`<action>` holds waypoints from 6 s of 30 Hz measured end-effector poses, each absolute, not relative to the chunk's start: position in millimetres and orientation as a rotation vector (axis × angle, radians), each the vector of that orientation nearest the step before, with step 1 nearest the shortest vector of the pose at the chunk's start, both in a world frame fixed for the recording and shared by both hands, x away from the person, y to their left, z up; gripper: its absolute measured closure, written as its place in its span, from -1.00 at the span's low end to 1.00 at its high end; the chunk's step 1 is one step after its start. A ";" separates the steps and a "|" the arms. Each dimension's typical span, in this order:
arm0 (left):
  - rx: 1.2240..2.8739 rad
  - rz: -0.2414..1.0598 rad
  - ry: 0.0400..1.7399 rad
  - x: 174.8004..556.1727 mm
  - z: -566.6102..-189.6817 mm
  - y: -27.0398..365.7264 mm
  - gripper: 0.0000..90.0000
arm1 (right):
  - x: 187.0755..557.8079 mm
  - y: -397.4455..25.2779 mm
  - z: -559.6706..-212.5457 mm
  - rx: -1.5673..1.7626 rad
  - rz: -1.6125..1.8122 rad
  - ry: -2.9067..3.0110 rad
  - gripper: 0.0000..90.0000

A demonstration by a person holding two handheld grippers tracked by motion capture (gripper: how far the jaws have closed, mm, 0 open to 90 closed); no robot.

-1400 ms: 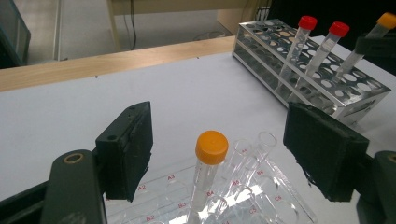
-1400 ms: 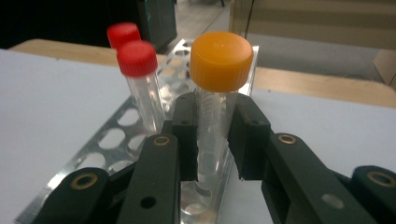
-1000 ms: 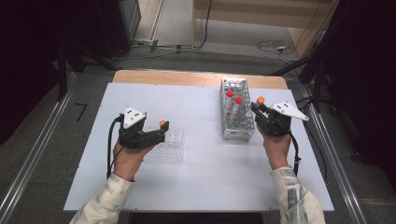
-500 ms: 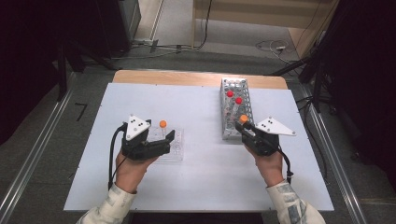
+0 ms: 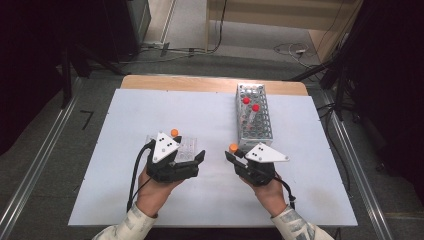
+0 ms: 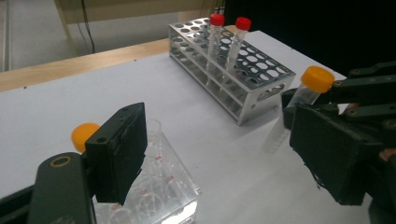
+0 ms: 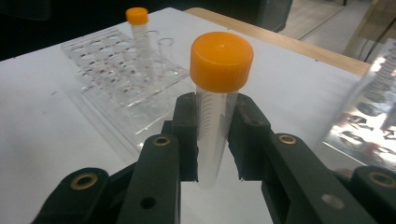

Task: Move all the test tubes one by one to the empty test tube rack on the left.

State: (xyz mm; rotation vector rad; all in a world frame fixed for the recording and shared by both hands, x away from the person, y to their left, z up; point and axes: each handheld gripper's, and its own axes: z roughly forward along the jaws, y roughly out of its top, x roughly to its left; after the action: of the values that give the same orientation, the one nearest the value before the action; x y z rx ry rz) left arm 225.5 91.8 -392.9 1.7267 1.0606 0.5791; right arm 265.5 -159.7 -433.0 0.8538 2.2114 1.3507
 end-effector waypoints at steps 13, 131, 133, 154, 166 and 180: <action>1.784 0.490 0.961 224.4 -405.5 59.3 -0.17 | 252.9 -132.8 -443.2 0.783 1.357 2.292 0.58; 1.638 0.660 1.222 277.0 -417.2 166.2 0.18 | 264.0 -175.1 -439.8 0.936 1.372 2.245 -0.29; 1.622 0.650 1.230 275.6 -416.7 167.8 0.09 | 266.7 -177.5 -440.1 0.946 1.365 2.230 -0.28; 1.598 0.651 1.263 267.8 -410.6 163.5 -0.59 | 371.4 -202.9 -449.9 1.283 1.244 1.866 -0.16; 1.603 0.650 1.258 267.1 -411.3 162.0 -0.56 | 396.4 -192.4 -451.3 1.319 1.144 1.853 0.18; 1.601 0.652 1.256 265.3 -410.9 163.9 -0.54 | 402.8 -185.0 -452.3 1.346 1.109 1.852 0.42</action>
State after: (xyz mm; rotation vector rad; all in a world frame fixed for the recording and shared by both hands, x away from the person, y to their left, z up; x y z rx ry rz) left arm 265.3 163.9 -410.9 1.6008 1.2561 0.6521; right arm 402.8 -185.0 -452.3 1.3460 1.8515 1.1092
